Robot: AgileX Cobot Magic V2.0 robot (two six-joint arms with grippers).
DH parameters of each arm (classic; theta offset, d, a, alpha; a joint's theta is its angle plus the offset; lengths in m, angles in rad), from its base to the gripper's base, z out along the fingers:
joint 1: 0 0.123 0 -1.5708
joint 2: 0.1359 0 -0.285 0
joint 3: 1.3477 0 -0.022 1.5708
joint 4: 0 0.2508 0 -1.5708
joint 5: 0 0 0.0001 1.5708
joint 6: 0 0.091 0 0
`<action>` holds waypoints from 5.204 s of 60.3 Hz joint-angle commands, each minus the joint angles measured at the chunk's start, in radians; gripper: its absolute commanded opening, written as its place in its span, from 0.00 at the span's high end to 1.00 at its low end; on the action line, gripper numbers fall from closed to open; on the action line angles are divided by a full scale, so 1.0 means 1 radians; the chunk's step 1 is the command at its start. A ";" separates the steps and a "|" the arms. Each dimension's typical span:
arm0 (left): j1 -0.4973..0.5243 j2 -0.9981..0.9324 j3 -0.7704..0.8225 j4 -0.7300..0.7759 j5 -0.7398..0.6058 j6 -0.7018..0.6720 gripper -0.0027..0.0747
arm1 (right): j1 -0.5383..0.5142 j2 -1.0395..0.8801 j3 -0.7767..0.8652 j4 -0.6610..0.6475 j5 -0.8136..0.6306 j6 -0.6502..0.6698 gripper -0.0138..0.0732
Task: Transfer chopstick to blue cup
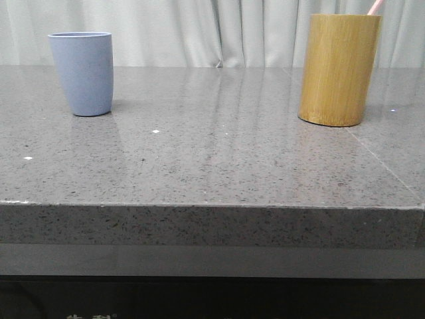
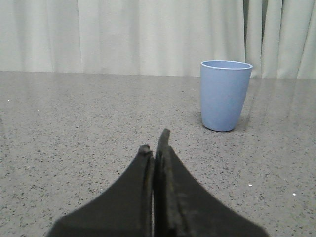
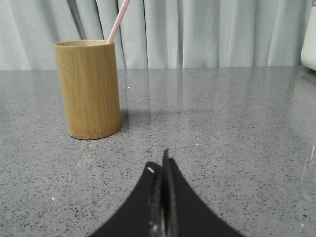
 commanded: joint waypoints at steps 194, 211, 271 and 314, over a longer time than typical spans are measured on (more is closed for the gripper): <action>-0.123 1.179 -1.275 0.008 0.610 0.008 0.39 | -0.001 0.596 -0.762 0.012 0.554 -0.047 0.20; -0.123 1.453 -1.541 0.008 0.828 0.008 0.39 | -0.001 0.596 -0.762 0.012 0.554 -0.047 0.20; -0.123 1.839 -1.906 0.008 0.984 0.008 0.83 | -0.001 0.596 -0.762 0.012 0.553 -0.053 0.20; -0.320 1.844 -2.093 -0.025 1.030 0.029 0.99 | -0.001 0.596 -0.762 0.012 0.553 -0.053 0.20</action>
